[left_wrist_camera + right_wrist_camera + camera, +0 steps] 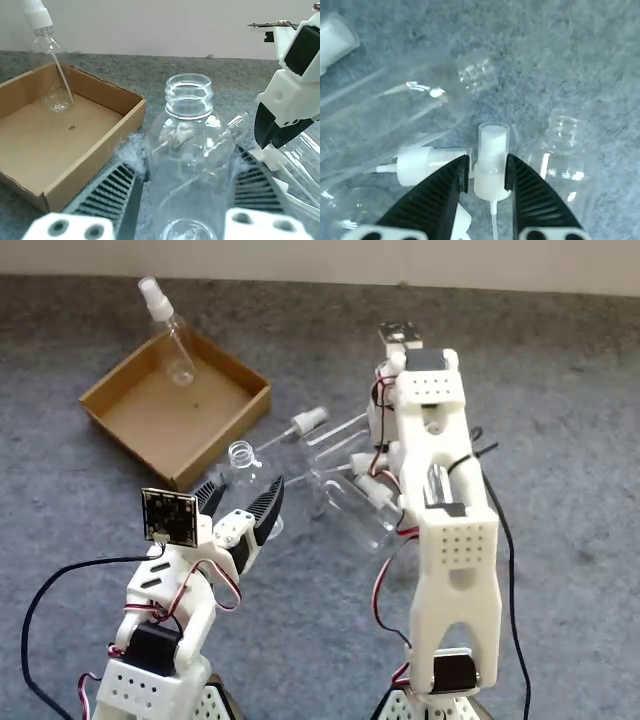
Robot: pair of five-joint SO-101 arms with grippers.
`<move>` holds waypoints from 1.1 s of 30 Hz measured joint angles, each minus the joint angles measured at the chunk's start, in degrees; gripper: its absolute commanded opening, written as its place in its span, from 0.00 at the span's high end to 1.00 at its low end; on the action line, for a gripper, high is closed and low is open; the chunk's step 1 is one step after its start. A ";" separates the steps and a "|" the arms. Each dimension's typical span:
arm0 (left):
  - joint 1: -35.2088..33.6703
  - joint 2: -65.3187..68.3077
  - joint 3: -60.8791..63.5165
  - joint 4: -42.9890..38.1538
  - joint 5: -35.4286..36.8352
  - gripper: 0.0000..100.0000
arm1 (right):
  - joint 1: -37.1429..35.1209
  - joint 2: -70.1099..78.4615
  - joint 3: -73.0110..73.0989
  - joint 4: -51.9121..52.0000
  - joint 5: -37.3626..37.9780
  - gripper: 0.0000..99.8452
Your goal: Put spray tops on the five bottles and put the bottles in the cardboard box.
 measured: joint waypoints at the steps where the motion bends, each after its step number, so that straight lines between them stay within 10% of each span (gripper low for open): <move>1: 0.00 0.00 0.00 0.00 0.00 0.88 | 0.18 1.41 -1.93 0.97 0.00 0.88; 24: 0.00 0.00 0.00 0.00 0.00 0.88 | 1.67 12.92 -15.65 8.88 6.68 0.84; 33: 0.00 0.00 0.00 0.00 0.00 0.88 | 1.85 12.92 -15.65 9.41 6.68 1.00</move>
